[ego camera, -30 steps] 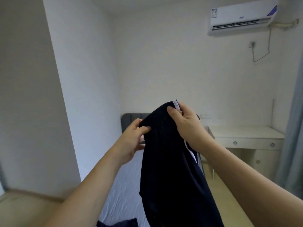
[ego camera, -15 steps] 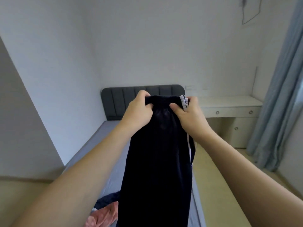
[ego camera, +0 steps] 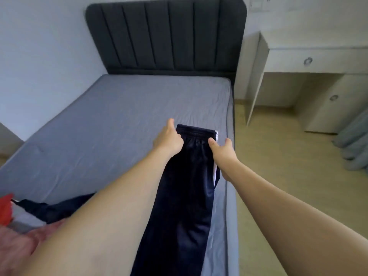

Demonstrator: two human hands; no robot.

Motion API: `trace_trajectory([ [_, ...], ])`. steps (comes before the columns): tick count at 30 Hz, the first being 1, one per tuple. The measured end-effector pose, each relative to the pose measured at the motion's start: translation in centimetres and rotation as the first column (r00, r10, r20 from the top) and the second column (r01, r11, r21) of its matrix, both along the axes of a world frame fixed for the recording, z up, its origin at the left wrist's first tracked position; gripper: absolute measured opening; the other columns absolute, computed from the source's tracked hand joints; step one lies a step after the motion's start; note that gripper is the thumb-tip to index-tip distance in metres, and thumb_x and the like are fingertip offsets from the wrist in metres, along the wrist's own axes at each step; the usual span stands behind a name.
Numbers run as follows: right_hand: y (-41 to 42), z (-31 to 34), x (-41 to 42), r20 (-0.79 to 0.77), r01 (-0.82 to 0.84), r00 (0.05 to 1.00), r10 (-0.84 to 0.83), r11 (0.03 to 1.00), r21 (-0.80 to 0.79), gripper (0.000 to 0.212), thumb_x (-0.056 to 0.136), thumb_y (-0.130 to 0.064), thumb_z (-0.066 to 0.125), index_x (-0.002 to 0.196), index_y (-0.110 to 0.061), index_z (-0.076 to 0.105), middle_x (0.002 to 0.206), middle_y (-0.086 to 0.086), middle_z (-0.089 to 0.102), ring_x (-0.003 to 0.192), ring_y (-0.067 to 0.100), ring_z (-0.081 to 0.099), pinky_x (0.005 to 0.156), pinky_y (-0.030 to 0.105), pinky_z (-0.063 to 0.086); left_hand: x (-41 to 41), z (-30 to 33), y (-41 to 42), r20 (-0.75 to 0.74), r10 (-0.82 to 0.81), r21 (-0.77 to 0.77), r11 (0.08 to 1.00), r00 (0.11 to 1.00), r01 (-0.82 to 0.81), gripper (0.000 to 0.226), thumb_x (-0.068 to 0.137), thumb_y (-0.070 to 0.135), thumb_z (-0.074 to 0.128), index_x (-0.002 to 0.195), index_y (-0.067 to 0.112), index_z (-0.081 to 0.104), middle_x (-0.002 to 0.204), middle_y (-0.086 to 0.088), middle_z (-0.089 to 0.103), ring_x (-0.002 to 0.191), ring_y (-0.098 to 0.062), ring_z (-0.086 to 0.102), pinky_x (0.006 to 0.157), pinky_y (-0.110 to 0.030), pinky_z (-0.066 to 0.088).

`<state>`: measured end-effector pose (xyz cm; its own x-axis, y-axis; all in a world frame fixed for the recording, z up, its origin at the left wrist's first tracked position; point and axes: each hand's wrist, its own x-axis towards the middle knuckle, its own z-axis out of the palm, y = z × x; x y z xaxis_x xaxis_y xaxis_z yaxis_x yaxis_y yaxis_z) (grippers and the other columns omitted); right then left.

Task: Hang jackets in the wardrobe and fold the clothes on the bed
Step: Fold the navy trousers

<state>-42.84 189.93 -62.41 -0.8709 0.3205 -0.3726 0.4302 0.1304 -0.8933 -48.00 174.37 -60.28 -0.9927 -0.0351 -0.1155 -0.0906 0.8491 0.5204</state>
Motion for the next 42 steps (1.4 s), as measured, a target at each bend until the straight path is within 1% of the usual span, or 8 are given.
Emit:
trace_trajectory([
  [6,-1.9,-26.7,3.1,0.370,-0.119,0.923,0.107,0.993,0.010,0.076,0.095,-0.044,0.053,0.154,-0.015,0.014,0.155,0.010,0.027,0.137,0.033,0.036,0.111,0.045,0.034,6.2,-28.0,-4.4,0.557,0.034,-0.298,0.941,0.829,0.162,0.061,0.101,0.053,0.025,0.155,0.037,0.000,0.165,0.000,-0.001,0.149,-0.030,0.007,0.117,-0.060,0.008],
  [10,-3.8,-36.4,5.8,0.397,-0.252,0.906,0.148,0.941,0.225,0.081,0.094,-0.051,0.051,0.155,-0.027,0.004,0.159,0.011,0.011,0.141,0.034,0.024,0.113,0.043,0.026,9.5,-38.0,-8.5,0.623,0.200,-0.331,0.944,0.756,0.022,0.064,0.095,0.068,0.013,0.148,0.050,-0.019,0.161,0.004,-0.025,0.149,-0.029,-0.013,0.115,-0.065,0.002],
  [16,-6.0,-44.2,8.3,0.101,-0.155,0.988,0.118,0.699,0.698,0.070,0.094,-0.059,0.039,0.154,-0.036,0.010,0.155,0.011,0.011,0.135,0.031,0.018,0.110,0.046,0.020,12.6,-47.2,-8.7,0.010,0.143,-0.523,0.845,0.990,-0.117,0.062,0.098,0.060,0.015,0.155,0.040,0.004,0.160,-0.011,0.013,0.145,-0.033,0.011,0.113,-0.063,0.009],
  [21,-6.8,-45.3,8.2,-0.050,0.004,0.998,0.050,0.671,0.742,0.065,0.095,-0.057,0.039,0.152,-0.033,0.019,0.155,0.008,0.018,0.136,0.028,0.018,0.110,0.046,0.020,10.6,-48.6,-9.7,-0.394,0.161,-0.373,0.872,0.905,-0.317,0.052,0.096,0.047,0.035,0.129,0.011,0.051,0.129,-0.013,0.052,0.120,-0.033,0.044,0.106,-0.052,0.031],
  [28,-6.1,-42.1,10.3,-0.070,0.268,0.963,-0.260,0.952,0.149,0.079,0.083,-0.027,0.069,0.148,-0.014,0.025,0.146,0.014,0.037,0.130,0.035,0.040,0.111,0.045,0.031,9.9,-43.4,-9.5,-0.215,0.122,-0.276,0.944,0.969,-0.181,0.027,0.100,0.029,0.043,0.106,0.009,0.059,0.108,-0.011,0.061,0.098,-0.031,0.053,0.084,-0.039,0.036],
  [31,-6.9,-42.2,12.0,0.057,0.334,0.942,-0.330,0.907,-0.258,0.060,0.076,-0.013,0.067,0.129,-0.007,0.041,0.113,0.013,0.058,0.096,0.031,0.061,0.087,0.045,0.054,7.0,-41.0,-11.1,0.011,0.199,0.225,0.954,0.980,-0.196,0.019,0.098,0.016,0.046,0.106,0.006,0.060,0.111,-0.012,0.062,0.098,-0.030,0.059,0.079,-0.030,0.043],
  [35,-8.3,-42.6,15.2,0.172,0.209,0.972,-0.158,0.918,-0.338,0.016,0.079,-0.011,0.066,0.078,-0.007,0.050,0.062,0.009,0.048,0.050,0.019,0.044,0.044,0.025,0.038,8.4,-41.6,-14.4,0.019,0.341,0.301,0.894,0.940,-0.331,0.034,0.101,0.023,0.048,0.126,0.002,0.053,0.130,-0.017,0.057,0.115,-0.035,0.055,0.096,-0.036,0.044],
  [42,-9.3,-42.6,17.0,0.189,0.062,0.982,0.029,0.887,-0.459,0.020,0.090,-0.013,0.061,0.108,-0.004,0.062,0.104,0.018,0.070,0.091,0.030,0.067,0.089,0.044,0.055,18.7,-42.2,-18.5,0.534,-0.064,0.671,0.638,0.843,-0.377,0.043,0.087,0.028,0.068,0.123,0.004,0.064,0.114,-0.016,0.071,0.099,-0.033,0.070,0.089,-0.043,0.055],
])
